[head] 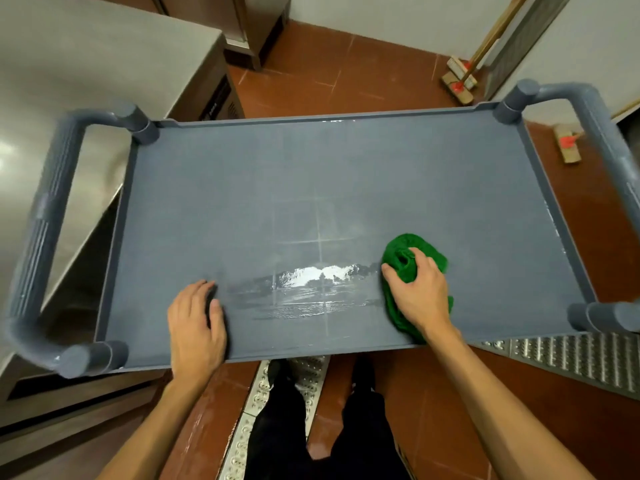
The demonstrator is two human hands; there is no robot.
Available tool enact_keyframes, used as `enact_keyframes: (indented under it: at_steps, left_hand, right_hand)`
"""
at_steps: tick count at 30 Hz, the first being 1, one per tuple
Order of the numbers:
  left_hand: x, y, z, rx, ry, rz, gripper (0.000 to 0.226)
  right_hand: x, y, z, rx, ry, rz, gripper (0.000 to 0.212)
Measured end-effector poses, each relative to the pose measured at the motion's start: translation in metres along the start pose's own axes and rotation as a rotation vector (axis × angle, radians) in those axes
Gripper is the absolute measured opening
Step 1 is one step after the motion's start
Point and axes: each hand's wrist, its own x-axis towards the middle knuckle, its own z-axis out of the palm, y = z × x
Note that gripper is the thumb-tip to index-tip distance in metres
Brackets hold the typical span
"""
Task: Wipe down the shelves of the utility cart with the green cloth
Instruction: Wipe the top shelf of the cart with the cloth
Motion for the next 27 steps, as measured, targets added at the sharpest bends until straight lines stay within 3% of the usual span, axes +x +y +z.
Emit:
enact_keyframes:
  at_steps: [12, 23, 27]
  left_hand:
    - [-0.001, 0.002, -0.003, -0.199, -0.01, -0.103, 0.047]
    - [-0.001, -0.004, -0.011, -0.333, -0.026, -0.06, 0.058]
    - [-0.004, -0.008, -0.013, -0.395, -0.046, -0.049, 0.059]
  right_hand:
    - [-0.026, -0.063, 0.065, -0.052, -0.027, -0.09, 0.071]
    - [-0.104, -0.164, 0.164, -0.183, -0.331, -0.454, 0.074]
    - [-0.113, -0.171, 0.168, -0.157, -0.432, -0.557, 0.061]
